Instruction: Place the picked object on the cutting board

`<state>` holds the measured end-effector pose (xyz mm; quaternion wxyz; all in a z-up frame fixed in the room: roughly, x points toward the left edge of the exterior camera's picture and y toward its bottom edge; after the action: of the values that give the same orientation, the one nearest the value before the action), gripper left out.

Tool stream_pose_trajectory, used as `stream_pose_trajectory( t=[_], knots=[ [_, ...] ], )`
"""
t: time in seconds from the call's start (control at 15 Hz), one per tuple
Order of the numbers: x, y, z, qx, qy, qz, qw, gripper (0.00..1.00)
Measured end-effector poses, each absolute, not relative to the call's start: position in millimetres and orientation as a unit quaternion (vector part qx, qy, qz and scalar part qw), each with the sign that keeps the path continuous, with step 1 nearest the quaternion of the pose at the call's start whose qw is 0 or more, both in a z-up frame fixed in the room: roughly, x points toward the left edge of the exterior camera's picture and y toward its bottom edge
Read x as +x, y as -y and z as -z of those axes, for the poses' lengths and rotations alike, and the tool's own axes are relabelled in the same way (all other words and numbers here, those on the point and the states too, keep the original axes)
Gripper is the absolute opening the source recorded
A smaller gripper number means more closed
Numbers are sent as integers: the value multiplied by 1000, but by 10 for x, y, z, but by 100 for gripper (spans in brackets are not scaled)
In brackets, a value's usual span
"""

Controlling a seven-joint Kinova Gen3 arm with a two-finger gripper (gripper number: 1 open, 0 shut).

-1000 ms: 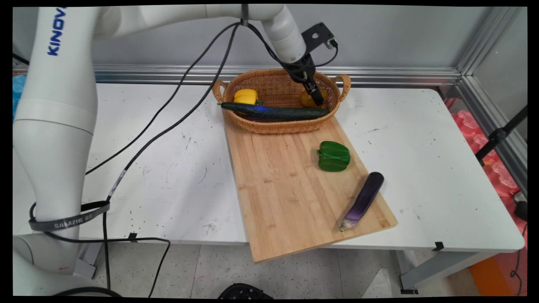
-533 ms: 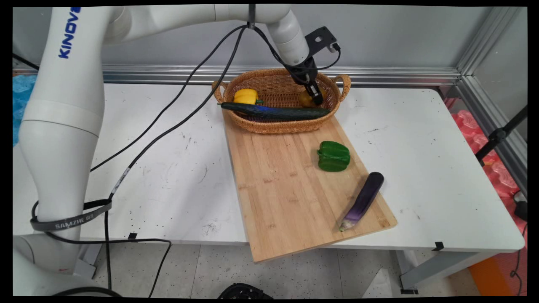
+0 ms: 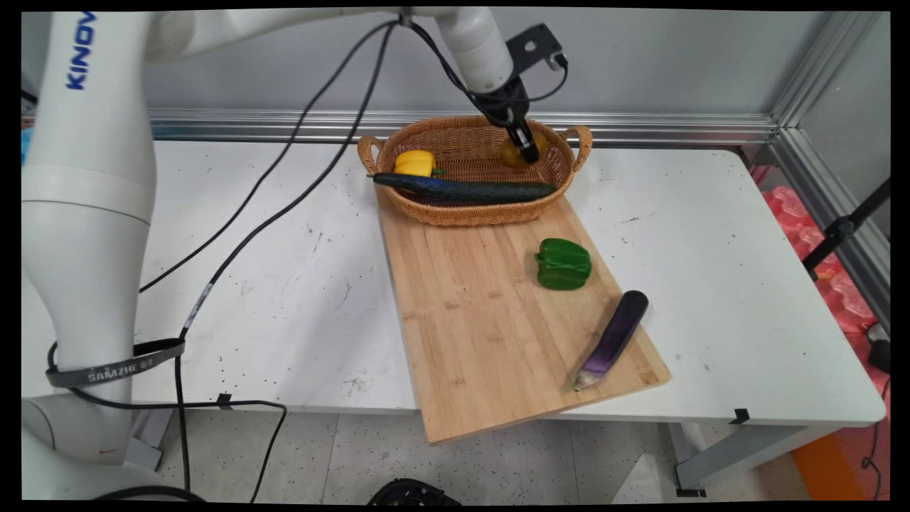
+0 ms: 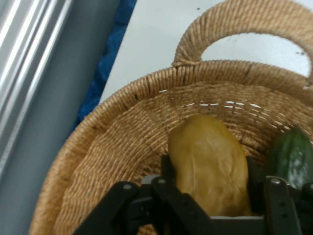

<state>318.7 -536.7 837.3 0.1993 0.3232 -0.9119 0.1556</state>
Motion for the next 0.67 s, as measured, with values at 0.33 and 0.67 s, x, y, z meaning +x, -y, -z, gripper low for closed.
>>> stream_pose_trajectory(
  t=[0.33, 0.67],
  knots=[
    [3363, 5001, -8837, 293, 916, -172, 212, 0],
    [3507, 4533, -9188, 245, 927, -170, 228, 0]
  ],
)
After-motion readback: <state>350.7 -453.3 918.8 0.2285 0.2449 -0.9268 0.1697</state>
